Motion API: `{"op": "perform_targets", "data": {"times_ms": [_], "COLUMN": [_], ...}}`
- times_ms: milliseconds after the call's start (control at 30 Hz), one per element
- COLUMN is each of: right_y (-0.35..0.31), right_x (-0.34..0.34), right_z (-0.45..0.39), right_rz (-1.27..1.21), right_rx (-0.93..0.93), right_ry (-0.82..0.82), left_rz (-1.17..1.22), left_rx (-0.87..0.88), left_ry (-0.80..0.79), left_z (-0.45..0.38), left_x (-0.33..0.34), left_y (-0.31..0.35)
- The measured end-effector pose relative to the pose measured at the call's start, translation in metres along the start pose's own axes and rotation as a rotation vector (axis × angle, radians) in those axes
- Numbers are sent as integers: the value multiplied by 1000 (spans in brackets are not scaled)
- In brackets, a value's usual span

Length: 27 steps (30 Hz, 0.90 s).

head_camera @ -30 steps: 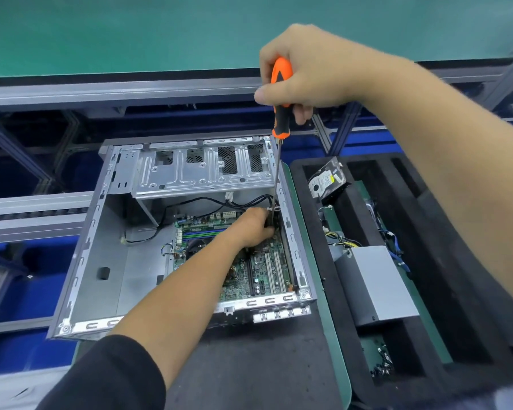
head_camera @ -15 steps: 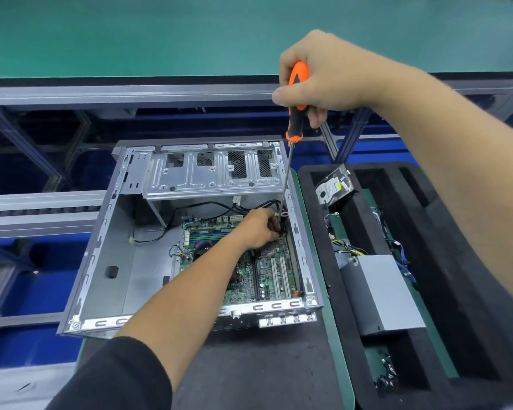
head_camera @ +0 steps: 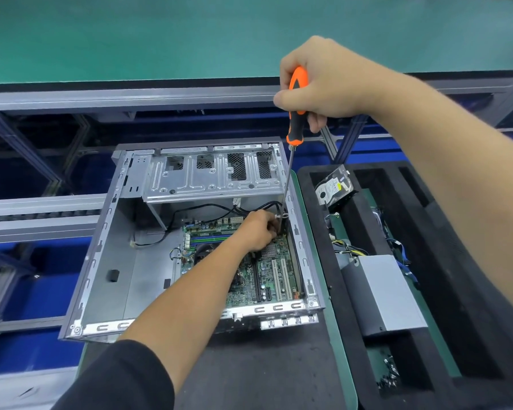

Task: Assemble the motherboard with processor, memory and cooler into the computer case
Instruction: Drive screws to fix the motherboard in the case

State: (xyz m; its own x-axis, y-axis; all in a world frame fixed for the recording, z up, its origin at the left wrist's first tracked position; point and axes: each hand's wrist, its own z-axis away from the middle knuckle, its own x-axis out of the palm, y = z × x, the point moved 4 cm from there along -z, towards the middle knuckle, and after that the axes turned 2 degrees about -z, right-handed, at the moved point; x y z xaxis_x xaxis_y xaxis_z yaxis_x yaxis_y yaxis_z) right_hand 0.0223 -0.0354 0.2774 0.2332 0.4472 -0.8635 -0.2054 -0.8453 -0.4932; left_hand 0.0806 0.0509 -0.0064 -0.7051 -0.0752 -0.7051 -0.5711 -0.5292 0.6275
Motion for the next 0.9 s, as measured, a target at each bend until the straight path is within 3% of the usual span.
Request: {"op": "perform_targets", "data": {"times_ms": [200,467,900], "right_y": [6,8,10], "right_x": [-2,-8,-7], "right_z": [2,2,6], "right_rz": [-36,-7,-8], "right_rx": [10,-6,-16], "right_ry": [65,124,127], "left_rz": [42,-169,-233], "left_rx": [-6,37,131], "left_ry": [-1,-20,-30], "left_z": [0,-2,4], "left_x": [0,0,0], "left_y": [-2,-2,5]}}
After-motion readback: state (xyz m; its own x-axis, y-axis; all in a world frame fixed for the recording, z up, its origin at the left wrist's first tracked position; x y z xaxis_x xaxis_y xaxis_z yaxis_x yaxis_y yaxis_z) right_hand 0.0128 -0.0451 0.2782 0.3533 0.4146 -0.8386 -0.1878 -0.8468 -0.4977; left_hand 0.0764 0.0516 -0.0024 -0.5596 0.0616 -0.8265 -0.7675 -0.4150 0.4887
